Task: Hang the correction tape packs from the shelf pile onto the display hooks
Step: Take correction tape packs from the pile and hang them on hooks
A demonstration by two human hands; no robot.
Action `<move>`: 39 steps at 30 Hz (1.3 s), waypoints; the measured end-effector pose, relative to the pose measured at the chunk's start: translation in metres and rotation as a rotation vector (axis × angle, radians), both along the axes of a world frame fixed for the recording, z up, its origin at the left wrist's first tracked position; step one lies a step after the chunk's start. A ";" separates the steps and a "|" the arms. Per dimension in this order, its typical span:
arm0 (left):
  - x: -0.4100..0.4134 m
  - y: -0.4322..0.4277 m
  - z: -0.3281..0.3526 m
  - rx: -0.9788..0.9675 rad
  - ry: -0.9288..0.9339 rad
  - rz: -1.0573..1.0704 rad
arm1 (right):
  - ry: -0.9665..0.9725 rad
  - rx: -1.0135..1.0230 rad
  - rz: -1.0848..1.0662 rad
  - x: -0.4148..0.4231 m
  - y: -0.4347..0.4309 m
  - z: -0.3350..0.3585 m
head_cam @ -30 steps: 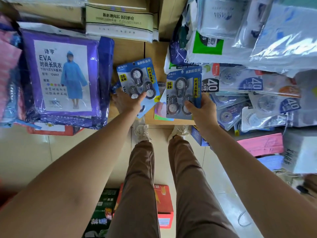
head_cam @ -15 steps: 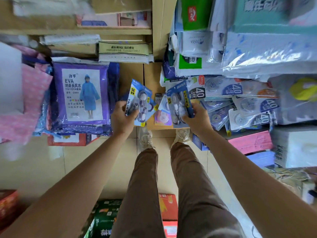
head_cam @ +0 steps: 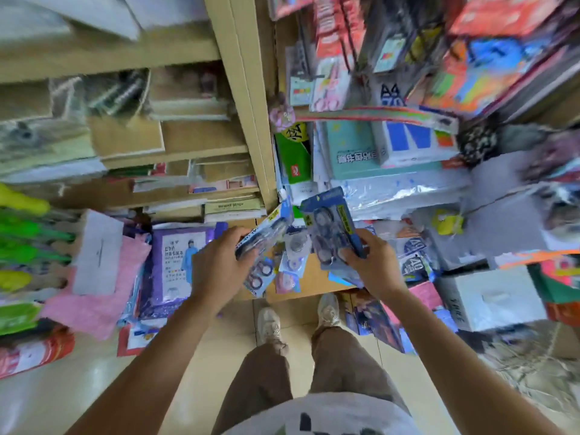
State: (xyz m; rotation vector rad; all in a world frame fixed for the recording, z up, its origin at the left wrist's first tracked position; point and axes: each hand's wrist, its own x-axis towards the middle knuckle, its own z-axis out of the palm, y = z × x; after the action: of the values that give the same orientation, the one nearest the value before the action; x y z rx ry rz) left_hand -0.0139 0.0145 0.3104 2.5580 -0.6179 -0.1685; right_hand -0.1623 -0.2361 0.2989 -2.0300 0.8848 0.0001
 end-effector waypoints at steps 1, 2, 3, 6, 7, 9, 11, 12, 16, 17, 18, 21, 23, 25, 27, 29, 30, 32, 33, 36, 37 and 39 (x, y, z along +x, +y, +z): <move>0.000 -0.003 0.018 -0.049 -0.013 -0.012 | -0.037 -0.016 -0.022 -0.004 -0.003 0.016; 0.000 -0.008 0.038 -0.108 -0.046 -0.037 | -0.085 -0.035 -0.038 -0.009 -0.007 0.035; 0.002 -0.013 0.055 -0.151 -0.089 -0.059 | -0.117 -0.052 -0.044 -0.009 -0.009 0.050; 0.003 -0.028 0.104 -0.245 -0.229 -0.103 | -0.239 -0.122 -0.070 -0.012 -0.016 0.092; 0.003 -0.032 0.119 -0.265 -0.252 -0.102 | -0.280 -0.139 -0.082 -0.013 -0.019 0.107; 0.006 -0.044 0.154 -0.308 -0.292 -0.092 | -0.352 -0.200 -0.106 -0.015 -0.030 0.142; 0.010 -0.054 0.186 -0.379 -0.324 -0.081 | -0.452 -0.255 -0.134 -0.014 -0.044 0.173; 0.010 -0.059 0.203 -0.416 -0.354 -0.081 | -0.504 -0.278 -0.134 -0.013 -0.050 0.189; 0.018 -0.074 0.260 -0.537 -0.473 -0.081 | -0.675 -0.347 -0.153 -0.007 -0.069 0.250; 0.021 -0.077 0.272 -0.566 -0.499 -0.091 | -0.723 -0.344 -0.160 -0.005 -0.073 0.265; 0.024 -0.080 0.285 -0.596 -0.528 -0.098 | -0.772 -0.338 -0.146 -0.004 -0.077 0.280; 0.028 -0.091 0.322 -0.668 -0.622 -0.099 | -0.883 -0.365 -0.098 0.001 -0.088 0.320; 0.030 -0.097 0.346 -0.728 -0.668 -0.106 | -0.957 -0.383 -0.088 0.006 -0.095 0.344; 0.029 -0.102 0.371 -0.793 -0.671 -0.135 | -1.008 -0.405 -0.071 0.012 -0.100 0.368; 0.029 -0.105 0.396 -0.820 -0.686 -0.155 | -1.047 -0.403 -0.047 0.018 -0.104 0.390; 0.031 -0.107 0.421 -0.835 -0.720 -0.164 | -1.095 -0.391 -0.031 0.024 -0.108 0.414; 0.032 -0.108 0.433 -0.849 -0.749 -0.171 | -1.119 -0.393 -0.025 0.028 -0.110 0.427; 0.035 -0.109 0.458 -0.894 -0.807 -0.182 | -1.190 -0.375 -0.015 0.036 -0.113 0.452; 0.038 -0.110 0.470 -0.922 -0.820 -0.185 | -1.229 -0.371 -0.010 0.039 -0.115 0.465; 0.051 -0.115 0.505 -0.986 -0.859 -0.177 | -1.302 -0.401 -0.010 0.052 -0.124 0.503; 0.057 -0.116 0.516 -1.003 -0.884 -0.169 | -1.331 -0.407 -0.012 0.056 -0.128 0.516; 0.066 -0.119 0.538 -1.016 -0.926 -0.164 | -1.384 -0.409 -0.018 0.063 -0.134 0.540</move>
State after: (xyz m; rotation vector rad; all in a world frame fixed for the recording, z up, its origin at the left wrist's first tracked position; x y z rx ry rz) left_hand 0.0523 -0.1047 0.8485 1.4685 -0.9100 1.0522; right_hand -0.0993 -0.3701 0.8392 -1.7541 -0.0202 -1.4866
